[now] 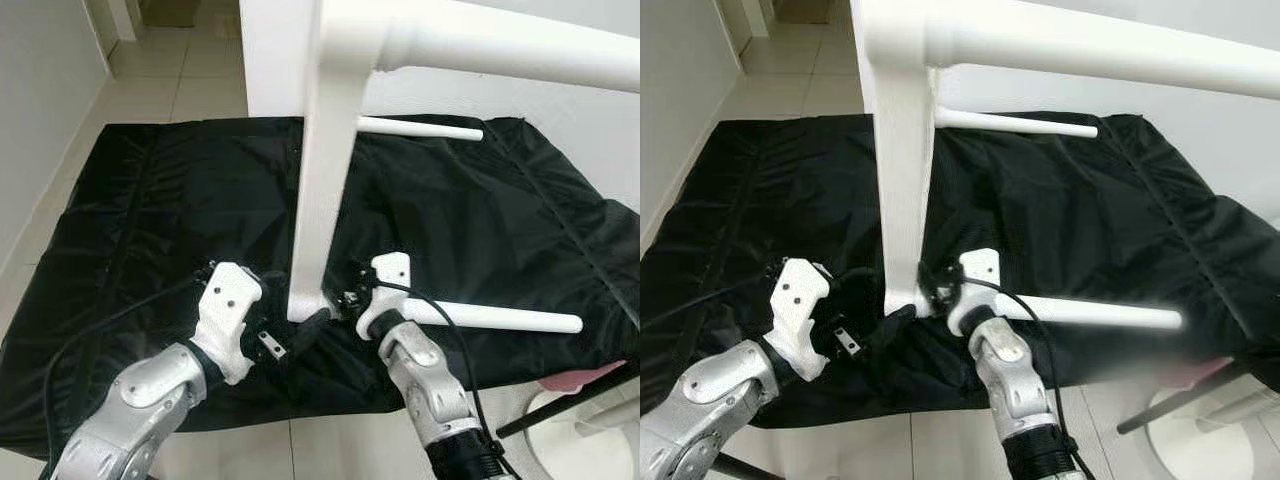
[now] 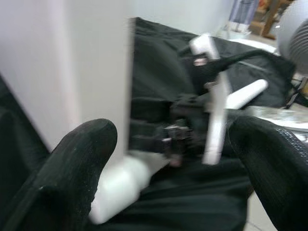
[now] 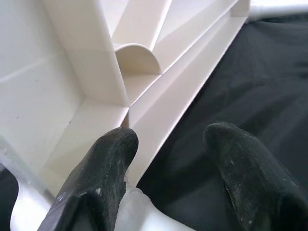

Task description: Building children table

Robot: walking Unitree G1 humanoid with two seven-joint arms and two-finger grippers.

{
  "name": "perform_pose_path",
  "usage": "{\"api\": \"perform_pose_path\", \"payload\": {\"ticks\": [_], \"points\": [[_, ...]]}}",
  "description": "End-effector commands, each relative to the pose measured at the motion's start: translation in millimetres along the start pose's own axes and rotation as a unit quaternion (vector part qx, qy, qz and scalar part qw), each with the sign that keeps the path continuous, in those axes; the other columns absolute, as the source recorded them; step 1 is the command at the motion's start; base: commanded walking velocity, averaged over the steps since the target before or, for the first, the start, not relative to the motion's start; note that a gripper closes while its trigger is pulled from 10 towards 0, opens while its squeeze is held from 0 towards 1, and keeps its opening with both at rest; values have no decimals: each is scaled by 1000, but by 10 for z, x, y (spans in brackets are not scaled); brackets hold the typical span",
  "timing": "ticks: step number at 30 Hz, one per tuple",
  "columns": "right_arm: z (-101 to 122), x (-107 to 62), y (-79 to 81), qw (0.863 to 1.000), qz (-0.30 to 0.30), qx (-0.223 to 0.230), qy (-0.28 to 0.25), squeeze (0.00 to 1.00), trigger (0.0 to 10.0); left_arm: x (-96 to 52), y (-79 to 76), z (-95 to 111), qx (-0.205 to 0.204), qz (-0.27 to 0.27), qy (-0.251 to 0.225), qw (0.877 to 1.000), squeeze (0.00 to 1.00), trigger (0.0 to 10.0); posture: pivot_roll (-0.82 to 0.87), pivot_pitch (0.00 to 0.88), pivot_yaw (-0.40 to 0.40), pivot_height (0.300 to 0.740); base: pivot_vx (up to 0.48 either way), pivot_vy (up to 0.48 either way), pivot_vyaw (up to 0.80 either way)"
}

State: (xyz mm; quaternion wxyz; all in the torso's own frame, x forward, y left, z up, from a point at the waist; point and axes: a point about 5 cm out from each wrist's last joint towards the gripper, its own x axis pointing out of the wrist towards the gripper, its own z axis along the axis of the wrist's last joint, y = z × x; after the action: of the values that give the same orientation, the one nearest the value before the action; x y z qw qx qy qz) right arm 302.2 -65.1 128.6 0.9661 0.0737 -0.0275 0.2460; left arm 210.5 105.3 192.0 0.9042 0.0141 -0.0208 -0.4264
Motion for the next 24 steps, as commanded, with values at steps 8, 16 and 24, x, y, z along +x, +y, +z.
{"api": "perform_pose_path", "payload": {"ticks": [8,16,24], "points": [[-59,109,236,999,53,2,8,0,10000,-12,-44,38,5,-34,9,999,0,10000,75,77,-48,740,0,0,0],[-60,27,163,999,44,1,-1,0,10000,-11,-45,48,3,-34,14,999,0,10000,66,75,-49,740,0,0,0],[11,-157,-48,999,9,-20,-25,0,10000,-18,-59,48,6,-38,24,999,0,10000,41,88,-43,740,0,0,0]]}}
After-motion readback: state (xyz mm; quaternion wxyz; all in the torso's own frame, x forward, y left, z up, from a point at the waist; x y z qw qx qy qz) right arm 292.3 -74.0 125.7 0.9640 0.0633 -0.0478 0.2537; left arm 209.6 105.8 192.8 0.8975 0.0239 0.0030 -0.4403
